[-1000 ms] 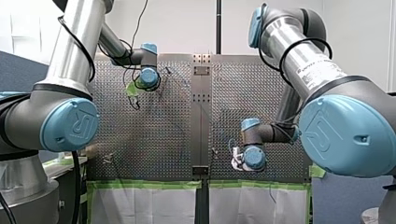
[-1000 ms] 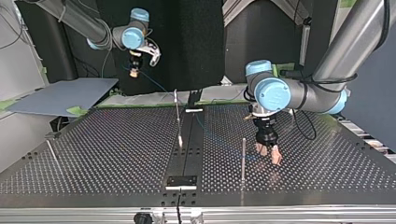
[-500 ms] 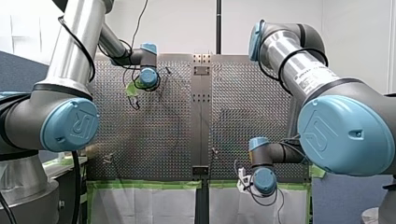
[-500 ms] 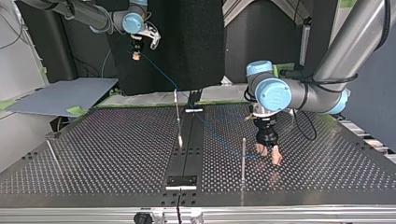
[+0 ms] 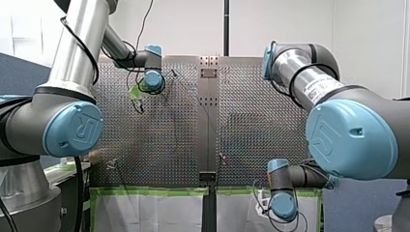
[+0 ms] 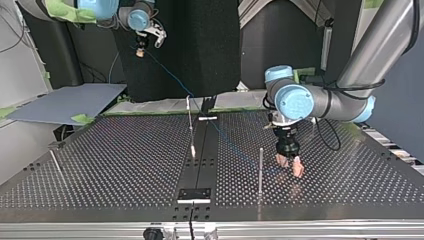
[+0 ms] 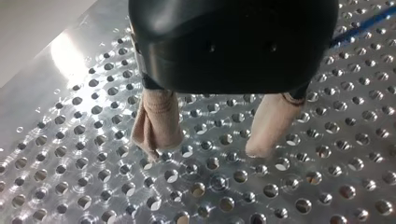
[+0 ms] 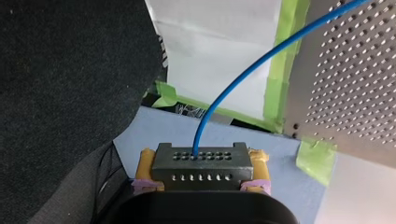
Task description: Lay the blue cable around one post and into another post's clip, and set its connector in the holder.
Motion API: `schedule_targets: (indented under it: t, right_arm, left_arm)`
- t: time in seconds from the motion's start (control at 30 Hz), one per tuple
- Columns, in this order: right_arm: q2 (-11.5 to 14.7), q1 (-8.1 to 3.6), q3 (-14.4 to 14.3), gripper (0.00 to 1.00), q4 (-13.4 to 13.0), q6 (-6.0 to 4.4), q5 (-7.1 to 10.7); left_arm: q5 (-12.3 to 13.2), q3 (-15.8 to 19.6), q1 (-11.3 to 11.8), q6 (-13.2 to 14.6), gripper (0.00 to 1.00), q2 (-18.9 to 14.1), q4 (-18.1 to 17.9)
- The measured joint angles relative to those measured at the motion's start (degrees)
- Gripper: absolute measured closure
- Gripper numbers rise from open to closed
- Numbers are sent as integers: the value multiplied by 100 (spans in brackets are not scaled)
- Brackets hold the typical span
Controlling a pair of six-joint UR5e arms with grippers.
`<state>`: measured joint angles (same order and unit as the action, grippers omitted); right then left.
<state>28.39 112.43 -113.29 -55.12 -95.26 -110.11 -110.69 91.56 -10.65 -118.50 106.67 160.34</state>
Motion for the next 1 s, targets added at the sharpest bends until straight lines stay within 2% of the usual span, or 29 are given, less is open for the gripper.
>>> schedule_targets:
  t: [0.13, 0.3, 0.47, 0.67, 1.0]
  right_arm:
    - [-170, -170, 10, 100, -171, 11, 148]
    - [-396, -395, 155, 100, -397, 29, 363]
    - [-662, -621, 358, 100, -662, 34, 395]
    - [-987, -693, 447, 100, -987, 58, 390]
    - [-1446, -683, 542, 100, -1440, 76, 440]
  left_arm:
    - [18, 0, 17, 2, 0, 1, -2]
    - [26, 0, 40, 2, 0, 1, -2]
    - [40, 0, 56, 3, 0, 1, -2]
    - [43, 0, 59, 3, 0, -1, -3]
    - [42, 0, 75, 3, 0, -1, -1]
